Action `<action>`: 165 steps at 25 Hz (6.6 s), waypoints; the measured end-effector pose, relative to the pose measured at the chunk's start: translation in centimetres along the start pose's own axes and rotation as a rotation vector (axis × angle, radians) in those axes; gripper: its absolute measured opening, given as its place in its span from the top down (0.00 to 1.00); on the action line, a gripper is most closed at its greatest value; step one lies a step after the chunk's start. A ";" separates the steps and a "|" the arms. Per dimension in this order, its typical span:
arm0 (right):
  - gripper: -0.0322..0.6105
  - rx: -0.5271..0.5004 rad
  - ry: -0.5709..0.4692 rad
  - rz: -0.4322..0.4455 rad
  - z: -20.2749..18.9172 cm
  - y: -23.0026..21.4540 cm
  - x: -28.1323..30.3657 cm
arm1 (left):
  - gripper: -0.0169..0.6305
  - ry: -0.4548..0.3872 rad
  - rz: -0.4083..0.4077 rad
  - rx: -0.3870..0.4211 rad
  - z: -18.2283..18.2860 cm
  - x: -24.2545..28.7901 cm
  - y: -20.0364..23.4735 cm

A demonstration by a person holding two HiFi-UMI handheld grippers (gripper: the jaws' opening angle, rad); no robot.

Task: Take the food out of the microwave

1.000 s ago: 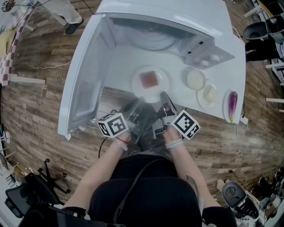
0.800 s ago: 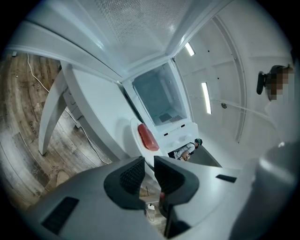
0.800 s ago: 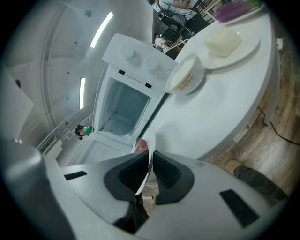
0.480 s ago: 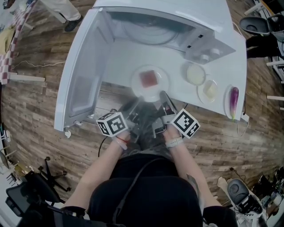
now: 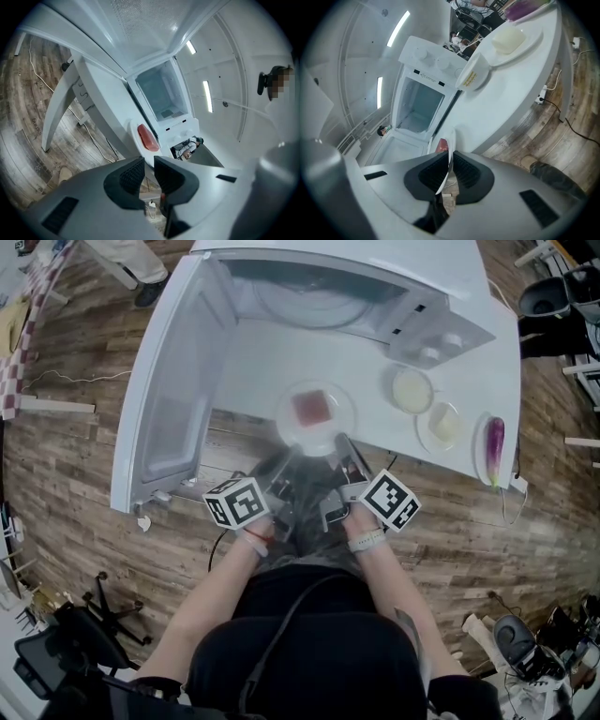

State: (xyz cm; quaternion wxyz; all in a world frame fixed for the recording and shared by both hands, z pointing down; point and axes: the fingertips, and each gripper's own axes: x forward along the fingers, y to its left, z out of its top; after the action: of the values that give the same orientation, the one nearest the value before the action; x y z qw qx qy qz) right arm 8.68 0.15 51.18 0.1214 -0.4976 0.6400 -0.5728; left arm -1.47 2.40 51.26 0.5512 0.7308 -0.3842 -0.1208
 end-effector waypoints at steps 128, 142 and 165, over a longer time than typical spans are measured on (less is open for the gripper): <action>0.91 -0.434 0.234 0.175 -2.9 4.3 -0.6 | 0.96 0.115 -0.006 0.316 0.6 1.4 -3.2; 0.92 -0.586 0.155 0.185 -1.3 5.8 -1.8 | 0.96 0.092 -0.027 0.374 1.5 1.0 -4.8; 0.92 -0.781 0.000 0.197 0.2 8.8 -4.6 | 0.96 -0.042 -0.054 0.551 3.6 -0.8 -7.9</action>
State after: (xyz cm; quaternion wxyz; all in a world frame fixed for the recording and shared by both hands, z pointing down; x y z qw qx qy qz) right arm 6.66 2.27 41.71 -0.0224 -0.4425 0.8543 -0.2718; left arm -0.83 1.16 42.67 0.3201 0.8603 -0.3946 -0.0416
